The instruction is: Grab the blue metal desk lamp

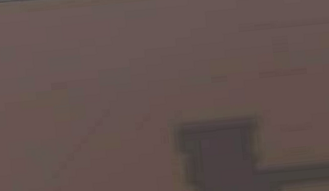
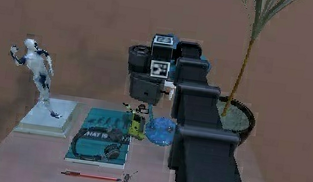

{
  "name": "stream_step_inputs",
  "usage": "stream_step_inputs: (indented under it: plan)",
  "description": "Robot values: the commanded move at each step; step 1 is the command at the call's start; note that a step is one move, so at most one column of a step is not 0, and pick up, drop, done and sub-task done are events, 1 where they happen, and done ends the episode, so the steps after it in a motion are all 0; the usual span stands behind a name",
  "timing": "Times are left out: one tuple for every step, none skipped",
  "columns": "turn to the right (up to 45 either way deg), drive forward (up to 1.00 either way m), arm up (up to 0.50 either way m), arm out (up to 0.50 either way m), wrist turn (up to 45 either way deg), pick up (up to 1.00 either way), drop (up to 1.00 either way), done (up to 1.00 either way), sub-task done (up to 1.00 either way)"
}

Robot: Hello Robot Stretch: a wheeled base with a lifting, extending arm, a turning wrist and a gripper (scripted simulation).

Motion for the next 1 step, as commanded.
stream_step_inputs:
  plan:
    - [0.0, 0.00, 0.00, 0.00, 0.0, 1.00, 0.00, 0.00, 0.00]
